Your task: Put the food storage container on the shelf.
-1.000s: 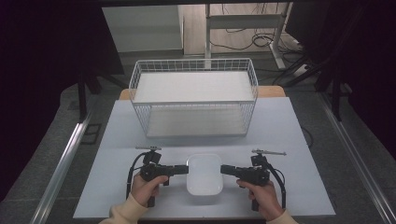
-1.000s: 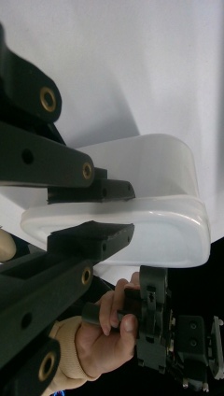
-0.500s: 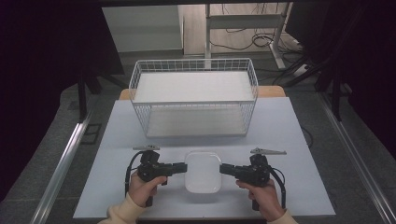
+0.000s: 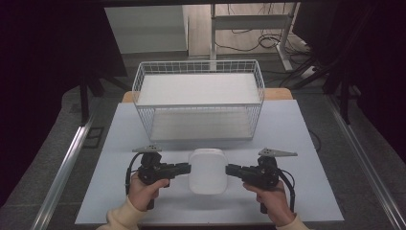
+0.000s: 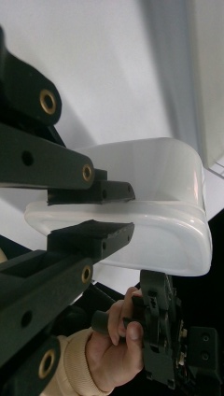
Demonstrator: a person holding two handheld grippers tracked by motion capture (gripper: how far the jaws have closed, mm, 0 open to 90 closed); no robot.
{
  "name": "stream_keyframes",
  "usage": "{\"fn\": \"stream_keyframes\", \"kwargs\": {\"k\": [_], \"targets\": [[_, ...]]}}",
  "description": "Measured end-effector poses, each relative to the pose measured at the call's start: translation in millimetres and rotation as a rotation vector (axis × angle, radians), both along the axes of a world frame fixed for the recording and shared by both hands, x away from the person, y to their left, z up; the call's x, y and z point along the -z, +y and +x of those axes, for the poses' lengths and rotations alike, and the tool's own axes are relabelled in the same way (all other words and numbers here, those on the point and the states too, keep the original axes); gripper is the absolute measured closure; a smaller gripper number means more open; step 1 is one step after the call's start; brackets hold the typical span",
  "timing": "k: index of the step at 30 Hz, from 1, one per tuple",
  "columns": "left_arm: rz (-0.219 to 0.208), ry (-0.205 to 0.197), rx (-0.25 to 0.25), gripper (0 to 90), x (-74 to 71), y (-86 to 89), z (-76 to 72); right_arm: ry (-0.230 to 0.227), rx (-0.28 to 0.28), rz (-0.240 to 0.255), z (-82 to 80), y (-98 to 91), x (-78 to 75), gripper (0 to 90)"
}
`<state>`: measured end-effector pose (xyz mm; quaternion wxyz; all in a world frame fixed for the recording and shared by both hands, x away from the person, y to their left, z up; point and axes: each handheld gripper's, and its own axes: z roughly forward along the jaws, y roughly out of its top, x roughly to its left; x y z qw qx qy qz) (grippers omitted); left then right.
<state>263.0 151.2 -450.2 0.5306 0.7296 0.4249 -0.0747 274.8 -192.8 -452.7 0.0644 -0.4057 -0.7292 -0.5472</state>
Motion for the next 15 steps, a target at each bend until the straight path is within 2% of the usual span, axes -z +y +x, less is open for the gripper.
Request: {"fn": "stream_keyframes", "kwargs": {"k": [6,15], "targets": [[0.014,-0.051,-0.001,80.0,-15.9,1.2,5.8,-0.059,-0.005,-0.011,4.3,2.3,-19.4,80.2],[0.023,-0.097,-0.013,80.0,-35.7,4.8,12.9,-0.109,-0.015,-0.017,15.3,6.6,-40.6,80.3]]}}
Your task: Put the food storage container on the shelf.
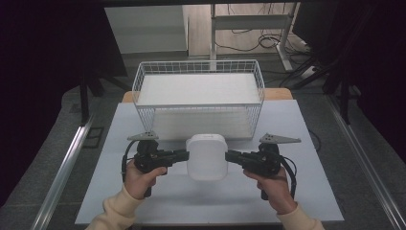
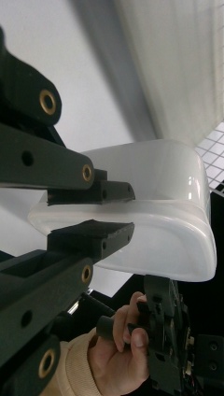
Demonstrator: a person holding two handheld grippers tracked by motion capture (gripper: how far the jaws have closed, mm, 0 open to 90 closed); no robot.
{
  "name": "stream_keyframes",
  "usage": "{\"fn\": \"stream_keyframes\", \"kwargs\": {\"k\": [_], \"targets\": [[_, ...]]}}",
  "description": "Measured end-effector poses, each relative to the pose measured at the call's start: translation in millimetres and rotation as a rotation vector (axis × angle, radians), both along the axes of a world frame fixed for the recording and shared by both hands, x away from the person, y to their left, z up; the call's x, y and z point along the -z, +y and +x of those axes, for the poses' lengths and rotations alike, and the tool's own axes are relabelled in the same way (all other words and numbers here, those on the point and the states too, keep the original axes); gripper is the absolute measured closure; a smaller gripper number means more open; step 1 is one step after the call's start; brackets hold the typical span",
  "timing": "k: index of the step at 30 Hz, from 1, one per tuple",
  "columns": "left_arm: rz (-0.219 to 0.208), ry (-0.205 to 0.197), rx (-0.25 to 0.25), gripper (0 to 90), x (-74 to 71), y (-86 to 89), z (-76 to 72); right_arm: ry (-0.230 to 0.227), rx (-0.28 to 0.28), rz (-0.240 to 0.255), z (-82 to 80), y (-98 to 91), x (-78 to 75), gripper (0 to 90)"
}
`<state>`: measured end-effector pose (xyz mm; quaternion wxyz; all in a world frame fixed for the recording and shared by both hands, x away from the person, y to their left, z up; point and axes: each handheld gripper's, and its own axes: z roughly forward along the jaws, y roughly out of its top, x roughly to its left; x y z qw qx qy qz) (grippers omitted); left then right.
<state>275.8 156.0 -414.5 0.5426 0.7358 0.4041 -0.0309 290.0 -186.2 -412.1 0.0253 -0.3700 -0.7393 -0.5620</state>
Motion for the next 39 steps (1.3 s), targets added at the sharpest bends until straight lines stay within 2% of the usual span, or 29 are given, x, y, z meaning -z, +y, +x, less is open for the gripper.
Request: {"fn": "stream_keyframes", "kwargs": {"k": [12,23,39], "targets": [[-0.001,-0.031,-0.01,80.0,-19.7,5.7,18.7,-0.032,0.005,-0.017,18.9,7.9,-24.3,80.3],[-0.006,-0.059,-0.01,80.0,-37.1,8.8,28.9,-0.058,-0.001,-0.026,30.5,11.6,-43.6,80.2],[0.001,-0.101,-0.028,80.1,-73.3,11.8,49.7,-0.11,-0.018,-0.043,56.2,16.0,-82.0,80.2]]}}
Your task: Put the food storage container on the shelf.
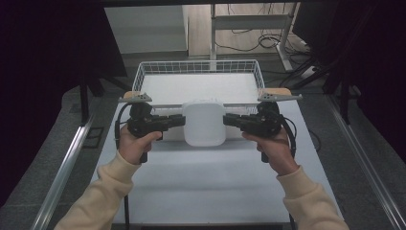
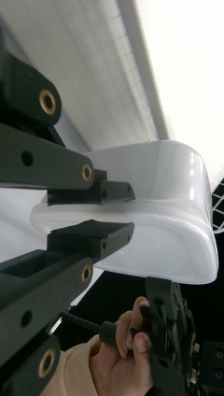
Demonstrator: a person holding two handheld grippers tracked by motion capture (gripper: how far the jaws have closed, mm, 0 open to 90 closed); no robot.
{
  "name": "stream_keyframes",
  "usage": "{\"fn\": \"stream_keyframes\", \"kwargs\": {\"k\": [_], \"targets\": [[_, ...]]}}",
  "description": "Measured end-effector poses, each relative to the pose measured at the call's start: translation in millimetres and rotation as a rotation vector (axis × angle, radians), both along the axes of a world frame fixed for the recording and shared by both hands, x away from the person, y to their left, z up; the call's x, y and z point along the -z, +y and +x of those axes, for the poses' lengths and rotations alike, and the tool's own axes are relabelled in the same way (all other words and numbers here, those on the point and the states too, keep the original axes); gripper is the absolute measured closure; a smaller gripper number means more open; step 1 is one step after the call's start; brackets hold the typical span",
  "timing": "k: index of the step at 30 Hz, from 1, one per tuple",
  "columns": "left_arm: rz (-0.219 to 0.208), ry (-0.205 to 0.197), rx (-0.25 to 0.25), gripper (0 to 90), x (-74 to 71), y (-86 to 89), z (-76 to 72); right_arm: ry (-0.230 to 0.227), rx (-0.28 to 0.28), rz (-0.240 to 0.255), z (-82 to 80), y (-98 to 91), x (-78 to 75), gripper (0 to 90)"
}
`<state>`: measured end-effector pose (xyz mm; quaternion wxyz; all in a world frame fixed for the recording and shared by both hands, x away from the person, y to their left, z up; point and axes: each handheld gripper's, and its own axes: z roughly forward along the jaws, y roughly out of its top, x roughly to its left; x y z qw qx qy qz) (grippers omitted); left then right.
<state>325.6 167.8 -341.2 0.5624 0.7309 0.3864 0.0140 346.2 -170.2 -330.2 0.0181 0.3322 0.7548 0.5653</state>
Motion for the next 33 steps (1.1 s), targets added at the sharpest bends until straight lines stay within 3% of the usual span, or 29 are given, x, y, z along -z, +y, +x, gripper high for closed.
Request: {"fn": "stream_keyframes", "kwargs": {"k": [11,33], "targets": [[0.007,-0.032,-0.008,80.1,-25.4,2.5,20.1,-0.029,0.001,0.001,20.2,3.2,-23.8,80.1],[0.002,-0.028,-0.013,80.4,-49.8,8.5,61.2,-0.02,-0.003,-0.003,65.1,9.5,-47.2,80.0]]}}
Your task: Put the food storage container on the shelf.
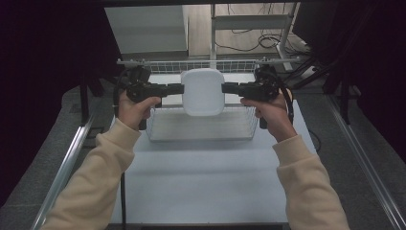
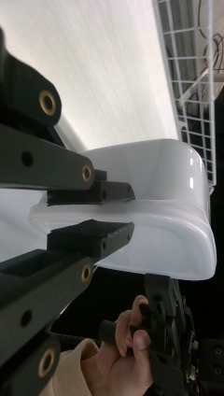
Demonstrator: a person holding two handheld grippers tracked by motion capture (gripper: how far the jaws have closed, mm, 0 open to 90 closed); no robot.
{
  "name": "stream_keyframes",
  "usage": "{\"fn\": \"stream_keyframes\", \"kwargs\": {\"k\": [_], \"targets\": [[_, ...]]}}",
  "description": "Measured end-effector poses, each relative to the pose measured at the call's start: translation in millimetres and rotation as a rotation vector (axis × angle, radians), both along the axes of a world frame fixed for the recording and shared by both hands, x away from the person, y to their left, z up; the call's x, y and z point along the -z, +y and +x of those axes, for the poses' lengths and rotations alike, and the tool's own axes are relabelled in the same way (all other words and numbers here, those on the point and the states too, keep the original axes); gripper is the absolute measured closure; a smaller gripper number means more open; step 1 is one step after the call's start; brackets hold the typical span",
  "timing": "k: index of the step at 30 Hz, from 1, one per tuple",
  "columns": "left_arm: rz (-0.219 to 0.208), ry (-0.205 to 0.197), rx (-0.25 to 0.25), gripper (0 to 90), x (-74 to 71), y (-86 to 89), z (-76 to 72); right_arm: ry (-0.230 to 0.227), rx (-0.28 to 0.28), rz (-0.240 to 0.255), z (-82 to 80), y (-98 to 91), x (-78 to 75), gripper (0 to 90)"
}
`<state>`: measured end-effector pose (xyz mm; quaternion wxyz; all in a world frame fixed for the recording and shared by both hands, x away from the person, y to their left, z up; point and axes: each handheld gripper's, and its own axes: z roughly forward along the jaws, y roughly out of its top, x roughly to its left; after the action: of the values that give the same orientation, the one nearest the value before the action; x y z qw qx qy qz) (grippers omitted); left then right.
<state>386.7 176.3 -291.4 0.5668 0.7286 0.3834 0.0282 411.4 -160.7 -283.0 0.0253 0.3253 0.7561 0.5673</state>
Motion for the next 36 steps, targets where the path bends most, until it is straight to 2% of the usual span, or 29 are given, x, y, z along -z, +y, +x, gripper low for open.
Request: {"fn": "stream_keyframes", "kwargs": {"k": [6,10,14,16,19,25,27,29,33,36], "targets": [[-0.002,0.027,-0.003,80.4,-8.6,2.1,19.7,0.024,0.008,0.003,18.3,2.5,-8.4,79.8],[-0.005,0.075,-0.009,80.4,-6.9,3.5,38.2,0.068,0.02,-0.005,36.5,5.3,-8.9,79.6],[-0.013,0.143,-0.015,80.5,1.7,5.5,58.1,0.125,0.032,-0.015,57.7,8.4,-2.8,79.3],[-0.055,0.17,-0.011,80.5,4.5,8.6,66.2,0.164,0.038,0.005,67.5,9.2,1.1,79.2],[-0.081,0.21,-0.003,80.7,5.0,11.8,77.9,0.22,0.036,0.043,81.6,8.2,4.2,79.2],[-0.17,0.362,-0.003,79.7,11.5,19.5,107.8,0.382,0.064,0.078,110.6,10.7,5.4,77.8],[-0.21,0.408,-0.009,79.0,16.3,21.9,116.5,0.41,0.088,0.077,117.5,13.2,6.3,76.5],[-0.237,0.438,-0.014,77.9,21.3,23.6,123.9,0.44,0.112,0.076,123.0,15.9,7.7,75.5],[-0.29,0.486,-0.005,75.4,33.8,29.1,136.0,0.491,0.148,0.107,132.4,18.7,14.1,74.9],[-0.313,0.496,-0.013,74.1,39.3,30.0,139.4,0.535,0.156,0.132,137.0,18.0,19.1,74.9]]}}
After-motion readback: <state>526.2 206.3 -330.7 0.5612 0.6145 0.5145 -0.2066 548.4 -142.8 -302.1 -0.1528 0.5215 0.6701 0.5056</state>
